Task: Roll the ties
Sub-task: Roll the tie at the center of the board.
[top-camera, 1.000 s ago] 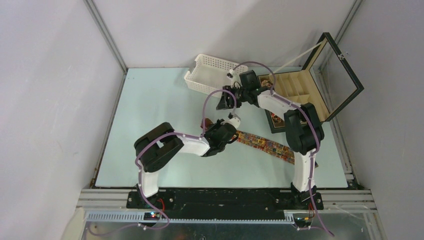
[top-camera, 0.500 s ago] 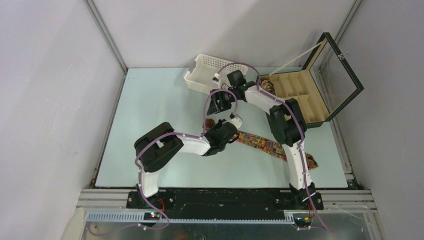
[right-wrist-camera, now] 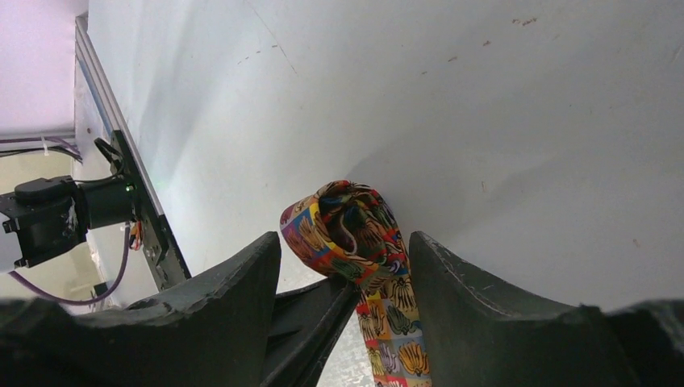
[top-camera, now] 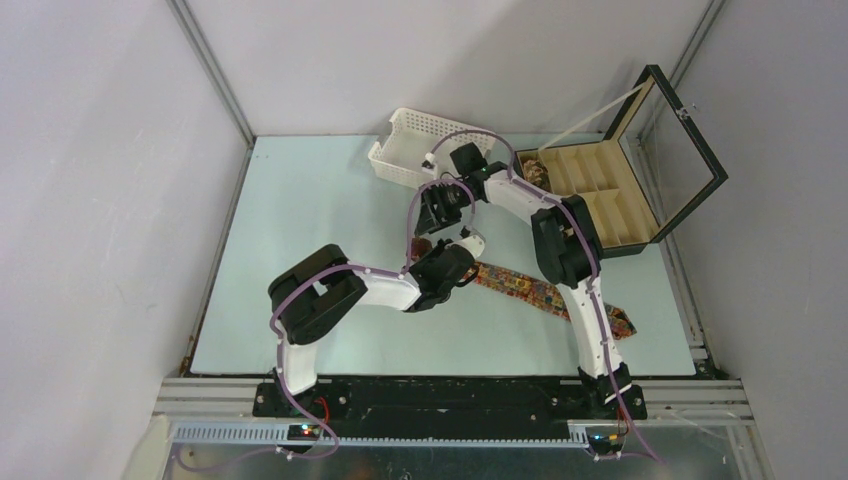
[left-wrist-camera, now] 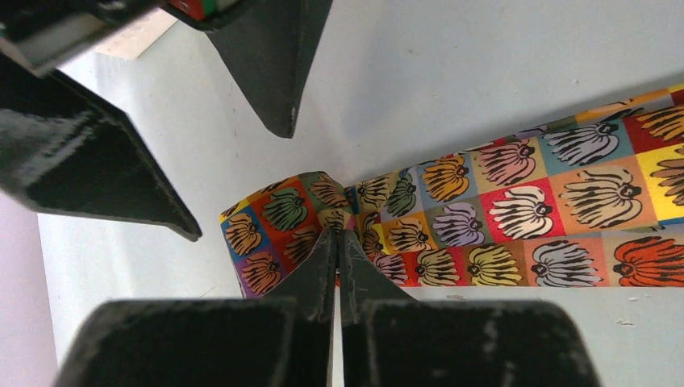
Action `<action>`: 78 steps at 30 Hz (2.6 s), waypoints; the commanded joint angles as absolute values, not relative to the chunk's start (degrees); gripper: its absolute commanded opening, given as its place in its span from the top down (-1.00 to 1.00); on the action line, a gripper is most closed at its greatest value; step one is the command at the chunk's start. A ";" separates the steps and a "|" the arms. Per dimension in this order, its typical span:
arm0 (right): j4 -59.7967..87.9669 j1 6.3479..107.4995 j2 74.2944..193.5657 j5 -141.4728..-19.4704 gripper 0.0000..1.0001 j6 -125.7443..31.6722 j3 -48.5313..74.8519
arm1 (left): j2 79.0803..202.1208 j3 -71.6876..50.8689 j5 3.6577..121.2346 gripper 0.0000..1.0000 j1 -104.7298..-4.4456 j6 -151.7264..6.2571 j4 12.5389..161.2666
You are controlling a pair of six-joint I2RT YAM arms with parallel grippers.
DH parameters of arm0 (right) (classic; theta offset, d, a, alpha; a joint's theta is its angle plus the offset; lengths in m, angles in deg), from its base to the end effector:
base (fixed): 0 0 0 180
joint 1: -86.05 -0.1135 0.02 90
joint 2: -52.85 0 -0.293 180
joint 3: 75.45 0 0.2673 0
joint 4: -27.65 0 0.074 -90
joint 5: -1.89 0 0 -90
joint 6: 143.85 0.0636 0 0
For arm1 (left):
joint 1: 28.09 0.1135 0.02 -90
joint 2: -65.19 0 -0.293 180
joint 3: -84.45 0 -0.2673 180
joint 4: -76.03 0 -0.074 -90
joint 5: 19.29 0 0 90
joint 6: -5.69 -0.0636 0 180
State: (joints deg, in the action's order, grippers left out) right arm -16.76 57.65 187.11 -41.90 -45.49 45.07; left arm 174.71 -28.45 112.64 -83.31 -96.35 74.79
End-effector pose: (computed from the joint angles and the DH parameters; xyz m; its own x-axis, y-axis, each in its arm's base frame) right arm 0.4588 0.3003 0.1596 -0.8358 -0.3376 -0.4329 -0.5485 0.4817 0.6834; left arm 0.2668 -0.3097 0.1295 -0.2997 0.7036 -0.6443 0.3954 0.7062 0.5873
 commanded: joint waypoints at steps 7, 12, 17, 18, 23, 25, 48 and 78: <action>-20.96 57.19 191.48 -37.10 -0.24 -47.27 51.76 | 175.11 -27.21 111.75 1.00 -83.55 -95.61 74.44; -21.95 56.96 191.81 -37.04 -0.05 -47.69 52.44 | 175.32 -27.03 111.58 1.00 -83.52 -95.65 74.36; -22.18 56.96 191.71 -36.10 0.07 -47.98 52.23 | 175.48 -27.05 111.46 1.00 -83.55 -95.70 74.24; -22.29 56.89 191.71 -35.84 0.08 -48.19 52.27 | 175.56 -27.04 111.41 1.00 -83.59 -95.66 74.26; -22.87 56.89 191.63 -35.19 0.17 -48.76 52.10 | 175.58 -27.05 111.33 1.00 -83.55 -95.66 74.28; -22.90 56.93 191.58 -35.11 0.27 -48.75 52.05 | 175.59 -26.99 111.24 1.00 -83.55 -95.77 74.19; -21.34 56.88 190.75 -33.97 1.00 -48.42 51.15 | 176.00 -26.40 112.32 0.93 -83.46 -95.46 74.60; -19.51 57.58 190.37 -35.54 1.00 -47.08 50.31 | 157.52 -36.27 110.39 0.16 -83.33 -87.68 73.31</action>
State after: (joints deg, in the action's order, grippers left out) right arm -20.74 57.32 191.65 -35.80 -47.22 49.64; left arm 163.36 -34.33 111.92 -83.35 -91.65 74.94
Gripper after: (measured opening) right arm 0.008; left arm 0.422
